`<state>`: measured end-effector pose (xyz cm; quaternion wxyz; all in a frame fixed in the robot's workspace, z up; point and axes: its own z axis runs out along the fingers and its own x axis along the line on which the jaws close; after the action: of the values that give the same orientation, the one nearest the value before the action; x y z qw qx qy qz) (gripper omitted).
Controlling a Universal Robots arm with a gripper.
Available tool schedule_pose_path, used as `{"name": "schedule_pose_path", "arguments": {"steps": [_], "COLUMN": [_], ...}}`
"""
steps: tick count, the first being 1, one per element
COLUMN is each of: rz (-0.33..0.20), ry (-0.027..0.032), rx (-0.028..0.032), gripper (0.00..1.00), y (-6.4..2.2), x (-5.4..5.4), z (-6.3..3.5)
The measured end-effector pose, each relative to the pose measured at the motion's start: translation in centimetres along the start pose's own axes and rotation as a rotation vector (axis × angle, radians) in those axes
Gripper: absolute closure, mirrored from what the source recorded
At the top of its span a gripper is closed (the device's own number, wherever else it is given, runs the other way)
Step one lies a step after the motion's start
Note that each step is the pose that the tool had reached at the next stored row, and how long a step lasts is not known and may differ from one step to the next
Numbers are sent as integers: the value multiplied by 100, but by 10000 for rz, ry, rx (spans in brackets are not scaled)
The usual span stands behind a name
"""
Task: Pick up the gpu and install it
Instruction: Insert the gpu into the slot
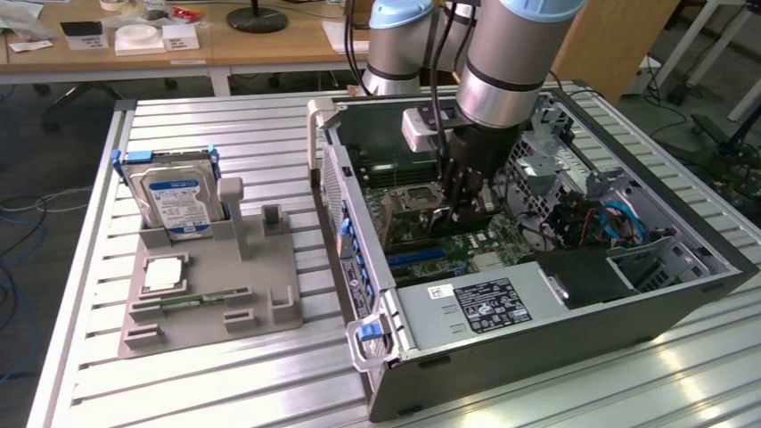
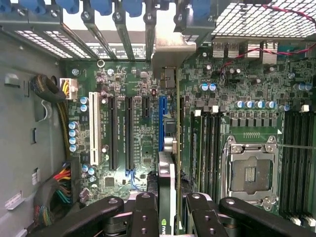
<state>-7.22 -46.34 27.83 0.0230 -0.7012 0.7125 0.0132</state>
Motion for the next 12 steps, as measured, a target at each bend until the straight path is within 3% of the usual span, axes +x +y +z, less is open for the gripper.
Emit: {"name": "schedule_pose_path", "arguments": {"steps": [9,12], "rz": [-2,0], "ry": [1,-26], "rx": [2,3], "gripper": [73,73], "y": [58,72], "x": [1,3], "z": [4,20]}}
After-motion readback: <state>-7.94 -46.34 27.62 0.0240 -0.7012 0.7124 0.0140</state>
